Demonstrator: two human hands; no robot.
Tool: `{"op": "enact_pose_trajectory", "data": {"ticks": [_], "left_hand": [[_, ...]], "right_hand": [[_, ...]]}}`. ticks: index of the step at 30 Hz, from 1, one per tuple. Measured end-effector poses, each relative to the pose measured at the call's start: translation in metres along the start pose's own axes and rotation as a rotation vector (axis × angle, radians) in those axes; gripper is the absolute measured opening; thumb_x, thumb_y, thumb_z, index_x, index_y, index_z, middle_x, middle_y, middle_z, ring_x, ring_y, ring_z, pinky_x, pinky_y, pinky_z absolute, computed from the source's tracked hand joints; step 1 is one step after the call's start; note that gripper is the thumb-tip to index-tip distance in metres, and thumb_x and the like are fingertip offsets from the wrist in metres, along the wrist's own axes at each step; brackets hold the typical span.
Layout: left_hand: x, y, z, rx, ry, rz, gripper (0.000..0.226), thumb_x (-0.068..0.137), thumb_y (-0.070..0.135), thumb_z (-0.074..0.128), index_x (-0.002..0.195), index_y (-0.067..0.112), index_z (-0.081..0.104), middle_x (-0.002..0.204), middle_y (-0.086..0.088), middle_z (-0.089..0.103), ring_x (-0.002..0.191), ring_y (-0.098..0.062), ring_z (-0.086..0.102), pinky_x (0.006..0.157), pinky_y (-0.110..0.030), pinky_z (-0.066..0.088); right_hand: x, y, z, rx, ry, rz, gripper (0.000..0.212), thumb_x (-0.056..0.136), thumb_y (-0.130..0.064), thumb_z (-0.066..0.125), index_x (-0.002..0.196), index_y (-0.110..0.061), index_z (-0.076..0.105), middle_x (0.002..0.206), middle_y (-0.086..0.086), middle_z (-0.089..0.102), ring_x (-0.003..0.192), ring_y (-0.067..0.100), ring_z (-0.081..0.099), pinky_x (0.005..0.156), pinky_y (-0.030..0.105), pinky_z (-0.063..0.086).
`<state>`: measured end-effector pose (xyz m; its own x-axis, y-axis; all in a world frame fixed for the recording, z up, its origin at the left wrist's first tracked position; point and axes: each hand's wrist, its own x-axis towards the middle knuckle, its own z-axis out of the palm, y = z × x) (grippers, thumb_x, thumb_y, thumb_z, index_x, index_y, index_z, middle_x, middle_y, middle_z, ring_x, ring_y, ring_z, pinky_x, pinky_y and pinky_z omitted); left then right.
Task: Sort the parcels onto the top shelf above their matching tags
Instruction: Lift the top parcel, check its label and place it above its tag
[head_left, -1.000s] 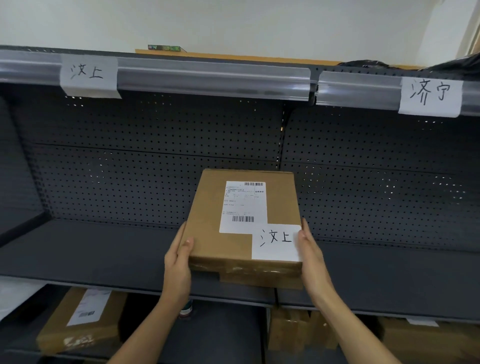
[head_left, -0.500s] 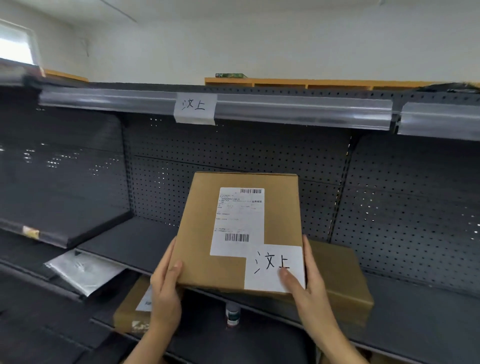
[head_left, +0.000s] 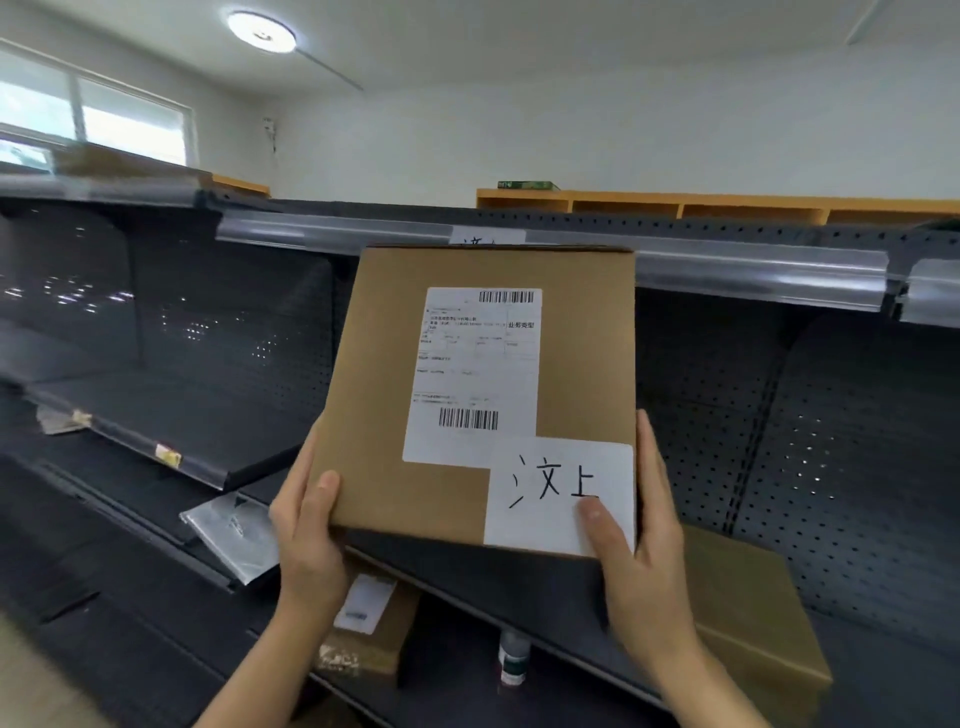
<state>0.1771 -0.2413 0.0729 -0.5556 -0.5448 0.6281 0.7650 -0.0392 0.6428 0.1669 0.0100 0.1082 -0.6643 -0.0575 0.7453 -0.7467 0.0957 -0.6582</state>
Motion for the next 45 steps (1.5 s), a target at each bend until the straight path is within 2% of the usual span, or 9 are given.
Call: {"op": "enact_pose_trajectory", "data": {"ticks": [4,8,11,15,19,21,29,32,45], "left_hand": [[0.03,0.018,0.015,0.021,-0.032,0.07,0.056,0.089,0.032,0.049,0.141,0.011,0.053,0.131,-0.008,0.064,0.126,-0.031,0.057,0.107,-0.049,0.042],[0.065,0.038,0.033,0.037,-0.083,0.108,0.062,0.089,0.039,0.051,0.147,0.021,0.044,0.146,-0.009,0.053,0.133,-0.036,0.05,0.108,-0.065,0.039],[0.096,0.051,0.049,0.027,-0.115,0.138,0.055,0.083,0.041,0.052,0.132,0.017,0.05,0.126,0.002,0.057,0.112,-0.014,0.056,0.096,-0.042,0.046],[0.142,0.062,0.074,-0.047,-0.114,0.109,0.046,0.075,0.042,0.055,0.117,0.024,0.052,0.118,-0.003,0.053,0.106,-0.018,0.05,0.09,-0.039,0.04],[0.2,0.072,0.105,0.049,-0.149,0.073,0.061,0.074,0.052,0.057,0.124,0.017,0.058,0.13,-0.014,0.055,0.12,-0.032,0.052,0.102,-0.048,0.043],[0.227,0.077,0.123,0.129,-0.169,0.069,0.057,0.078,0.055,0.052,0.123,0.021,0.062,0.127,-0.009,0.057,0.122,-0.033,0.051,0.109,-0.058,0.041],[0.311,0.067,0.176,0.168,-0.17,-0.062,0.033,0.07,0.059,0.058,0.074,0.025,0.057,0.084,-0.002,0.052,0.09,-0.024,0.054,0.093,-0.046,0.049],[0.336,0.049,0.187,0.204,-0.163,-0.088,0.033,0.074,0.056,0.062,0.073,0.023,0.062,0.082,-0.002,0.058,0.089,-0.026,0.06,0.098,-0.056,0.052],[0.367,0.007,0.212,0.434,-0.304,-0.297,0.023,0.084,0.038,0.062,0.087,0.015,0.059,0.082,-0.005,0.057,0.074,-0.023,0.059,0.078,-0.037,0.052]], "right_hand": [[0.034,-0.022,0.0,0.036,0.006,-0.069,0.07,0.087,-0.05,0.057,0.148,-0.05,0.024,0.16,-0.006,0.039,0.145,0.015,0.039,0.117,0.052,0.034],[0.071,-0.048,-0.003,0.052,0.013,-0.094,0.073,0.091,-0.042,0.056,0.156,-0.033,0.025,0.154,-0.013,0.045,0.137,-0.001,0.046,0.113,0.029,0.042],[0.105,-0.063,-0.006,0.027,0.013,-0.078,0.065,0.098,-0.026,0.055,0.157,-0.025,0.028,0.141,-0.019,0.053,0.12,-0.013,0.053,0.095,0.007,0.046],[0.151,-0.081,-0.009,-0.017,0.007,-0.027,0.065,0.098,-0.029,0.057,0.156,-0.026,0.027,0.132,-0.022,0.052,0.105,-0.024,0.054,0.081,0.001,0.046],[0.201,-0.104,-0.011,-0.062,-0.001,0.061,0.072,0.09,-0.046,0.062,0.152,-0.027,0.032,0.14,-0.014,0.049,0.125,0.007,0.048,0.11,0.039,0.041],[0.228,-0.112,-0.013,-0.067,-0.071,0.103,0.03,0.092,-0.041,0.063,0.117,-0.039,0.048,0.113,-0.017,0.051,0.109,0.01,0.052,0.108,0.05,0.043],[0.324,-0.096,-0.006,-0.196,-0.02,0.199,0.064,0.08,-0.06,0.062,0.123,-0.013,0.054,0.107,0.006,0.064,0.103,0.026,0.065,0.094,0.048,0.053],[0.348,-0.077,-0.003,-0.168,-0.016,0.281,0.067,0.08,-0.062,0.063,0.123,-0.011,0.055,0.109,0.008,0.067,0.104,0.028,0.067,0.096,0.048,0.054],[0.384,-0.033,-0.007,-0.15,-0.164,0.49,0.042,0.094,-0.05,0.059,0.111,-0.011,0.062,0.105,0.009,0.069,0.095,0.026,0.07,0.09,0.041,0.059]]}}
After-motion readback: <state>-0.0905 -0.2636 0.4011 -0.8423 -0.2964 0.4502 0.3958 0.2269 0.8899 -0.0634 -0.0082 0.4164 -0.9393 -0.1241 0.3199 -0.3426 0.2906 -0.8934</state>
